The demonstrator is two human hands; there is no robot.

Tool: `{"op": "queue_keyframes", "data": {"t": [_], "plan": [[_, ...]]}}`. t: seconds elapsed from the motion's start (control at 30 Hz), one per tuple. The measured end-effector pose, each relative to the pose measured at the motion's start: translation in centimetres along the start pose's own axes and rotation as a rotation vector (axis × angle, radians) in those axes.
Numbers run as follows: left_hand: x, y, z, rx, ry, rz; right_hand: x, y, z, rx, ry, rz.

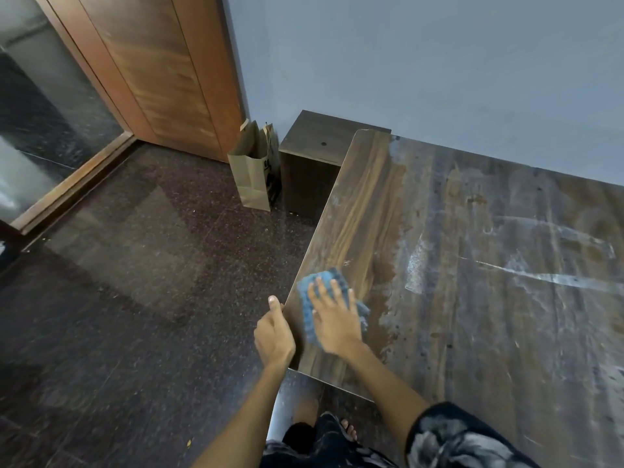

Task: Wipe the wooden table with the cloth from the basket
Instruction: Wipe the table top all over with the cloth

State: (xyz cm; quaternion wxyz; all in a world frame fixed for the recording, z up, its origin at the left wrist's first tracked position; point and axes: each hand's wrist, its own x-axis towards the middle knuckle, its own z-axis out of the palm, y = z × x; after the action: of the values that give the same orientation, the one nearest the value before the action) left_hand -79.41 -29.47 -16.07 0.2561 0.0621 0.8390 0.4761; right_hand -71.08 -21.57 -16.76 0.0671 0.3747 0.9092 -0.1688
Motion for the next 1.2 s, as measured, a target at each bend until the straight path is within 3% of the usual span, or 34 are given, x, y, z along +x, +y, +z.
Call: {"op": "queue_keyframes", "data": {"t": [0.13, 0.23, 0.37, 0.43, 0.5, 0.7, 0.87, 1.03, 1.2], "plan": [[-0.5, 0.1, 0.3, 0.003, 0.044, -0.004, -3.6, -0.8, 2.0, -0.005, -0.043, -0.288], [-1.0, 0.5, 0.6, 0.022, 0.044, 0.025, -5.7, 3.0, 2.1, -0.085, -0.036, -0.297], [-1.4, 1.2, 1.7, 0.147, 0.014, 0.081, -4.3, 8.9, -0.3, -0.073, 0.044, -0.055], [-1.7, 1.4, 2.6, 0.205, -0.046, 0.123, -2.7, 9.9, -1.7, -0.001, 0.035, 0.133], [-2.2, 1.8, 3.8, 0.197, -0.082, 0.188, -1.4, 9.1, -1.9, 0.030, 0.031, 0.197], [-3.6, 2.0, 7.6, 0.237, -0.210, 0.307, -6.2, 8.7, 0.4, -0.033, -0.038, -0.228], [-3.6, 2.8, 10.1, 0.269, -0.250, 0.365, -7.3, 13.4, -1.2, -0.024, 0.039, 0.059], [-1.3, 4.5, 13.2, 0.420, -0.363, 0.502, 0.5, 16.8, -4.3, 0.071, 0.155, 0.367], [2.5, 6.8, 16.3, 0.515, -0.412, 0.607, 5.7, 16.3, -4.2, 0.035, 0.185, 0.344]]}}
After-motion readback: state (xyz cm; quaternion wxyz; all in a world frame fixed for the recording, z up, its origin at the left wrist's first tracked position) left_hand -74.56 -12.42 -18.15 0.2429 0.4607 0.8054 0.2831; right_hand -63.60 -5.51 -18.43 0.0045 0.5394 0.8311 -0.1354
